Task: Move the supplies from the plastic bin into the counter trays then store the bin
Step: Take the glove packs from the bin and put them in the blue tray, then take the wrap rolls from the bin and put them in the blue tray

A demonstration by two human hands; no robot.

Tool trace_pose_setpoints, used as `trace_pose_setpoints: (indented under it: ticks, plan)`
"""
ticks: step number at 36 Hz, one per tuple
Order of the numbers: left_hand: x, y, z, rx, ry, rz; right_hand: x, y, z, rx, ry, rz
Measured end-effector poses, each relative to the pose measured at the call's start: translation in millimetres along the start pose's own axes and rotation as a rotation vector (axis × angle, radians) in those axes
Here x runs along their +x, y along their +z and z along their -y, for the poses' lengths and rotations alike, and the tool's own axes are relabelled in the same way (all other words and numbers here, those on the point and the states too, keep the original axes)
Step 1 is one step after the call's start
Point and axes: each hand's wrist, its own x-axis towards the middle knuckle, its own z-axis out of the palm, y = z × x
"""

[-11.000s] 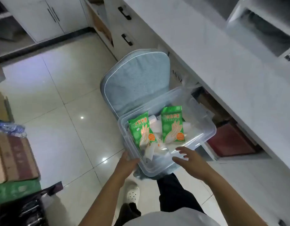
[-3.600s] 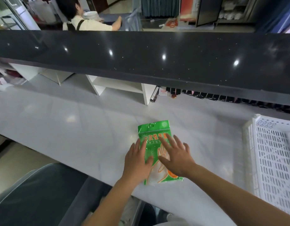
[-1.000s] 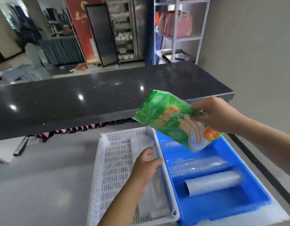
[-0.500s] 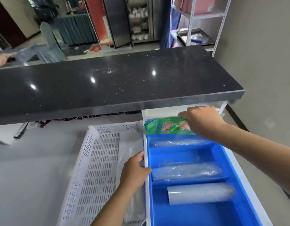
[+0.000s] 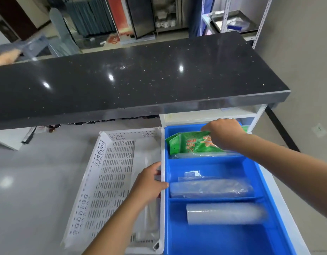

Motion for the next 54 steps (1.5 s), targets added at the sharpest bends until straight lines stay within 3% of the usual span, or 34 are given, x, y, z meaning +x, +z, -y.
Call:
trace_pose_setpoints:
  ticks: [6, 9, 15, 20, 28, 38, 43, 50, 54]
  plan:
    - [0, -1, -1, -0.013, -0.004, 0.010, 7, -14, -11, 0.092, -0.003, 0.149]
    - [0, 0, 0, -0.022, -0.001, 0.022, 6, -9, -5, 0.069, 0.000, 0.108]
    - [-1, -2, 1, -0.029, -0.024, 0.015, -16, 30, 21, 0.019, 0.108, -0.146]
    - [-3, -1, -1, -0.014, -0.027, 0.009, -29, 63, 34, 0.204, 0.129, -0.064]
    - [-4, -1, -1, -0.006, -0.012, -0.013, -25, 84, 29, 0.211, 0.098, -0.060]
    - [-10, -1, -4, 0.017, 0.067, 0.003, -33, 61, 37, 0.294, 0.104, -0.055]
    - [-29, -17, -1, -0.060, 0.101, -0.015, -54, 22, 77, 0.411, 0.075, -0.051]
    - [-104, -98, 33, 0.128, 0.256, -0.110, -97, -36, 187, 0.562, -0.116, 0.003]
    - [-170, -152, 93, 0.236, 0.337, -0.377, -124, -50, 276, 0.700, -0.249, -0.091]
